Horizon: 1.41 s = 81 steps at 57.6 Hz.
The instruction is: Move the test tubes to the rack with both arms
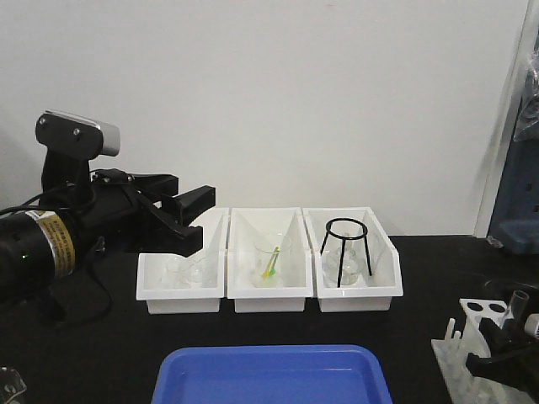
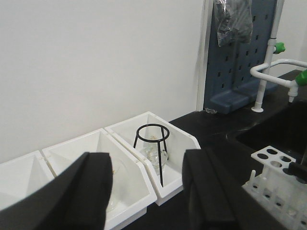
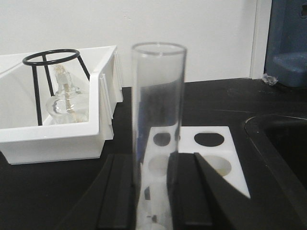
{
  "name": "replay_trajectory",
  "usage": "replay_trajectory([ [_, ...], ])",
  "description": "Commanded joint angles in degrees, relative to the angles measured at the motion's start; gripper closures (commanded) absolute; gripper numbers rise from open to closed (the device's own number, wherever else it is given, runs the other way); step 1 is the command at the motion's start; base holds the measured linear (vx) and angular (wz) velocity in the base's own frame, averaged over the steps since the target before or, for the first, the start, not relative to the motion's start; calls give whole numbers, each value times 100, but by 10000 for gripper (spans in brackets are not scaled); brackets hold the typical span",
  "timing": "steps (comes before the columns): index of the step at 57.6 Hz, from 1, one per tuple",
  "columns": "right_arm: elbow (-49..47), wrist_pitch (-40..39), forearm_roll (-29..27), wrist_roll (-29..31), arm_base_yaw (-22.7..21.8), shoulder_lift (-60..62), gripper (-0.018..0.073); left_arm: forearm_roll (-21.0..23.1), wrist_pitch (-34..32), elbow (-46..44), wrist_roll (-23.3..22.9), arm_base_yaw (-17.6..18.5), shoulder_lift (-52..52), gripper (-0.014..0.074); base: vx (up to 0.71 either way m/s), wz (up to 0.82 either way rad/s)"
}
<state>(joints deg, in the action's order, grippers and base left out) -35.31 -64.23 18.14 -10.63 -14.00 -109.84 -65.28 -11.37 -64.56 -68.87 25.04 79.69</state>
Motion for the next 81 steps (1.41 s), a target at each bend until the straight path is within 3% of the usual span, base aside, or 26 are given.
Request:
replay_trajectory([
  [1,-117,-172,-6,164,-37,187,530,147,-132,-181,-19,6,-192,151,0,0],
  [10,-111,-90,0,417,-37,187,408,147,-132,-181,-19,6,-192,151,0,0],
  [25,-111,-324,-6,427,-37,193,125,147,-132,-181,-19,6,-192,151,0,0],
  [35,-111,-433,-52,427,-37,492,54,147,-130,-181,-19,6,-192,151,0,0],
  [48,-111,-322,-52,340,-37,1435,64,147,-130,-181,-19,6,-192,151,0,0],
  [60,-111,638,81,-338,-37,2735,92,142,116,-181,-19,6,-192,151,0,0],
  [71,-117,2982,1066,-1343,-37,4470,302,142,1417,-177,7,6,-209,192,0,0],
  [74,-117,3501,1474,-1731,-32,4929,387,148,1843,-174,165,6,-215,248,0,0],
  [81,-117,4422,2599,-2807,126,5722,570,302,2718,51,1019,6,-368,472,0,0],
])
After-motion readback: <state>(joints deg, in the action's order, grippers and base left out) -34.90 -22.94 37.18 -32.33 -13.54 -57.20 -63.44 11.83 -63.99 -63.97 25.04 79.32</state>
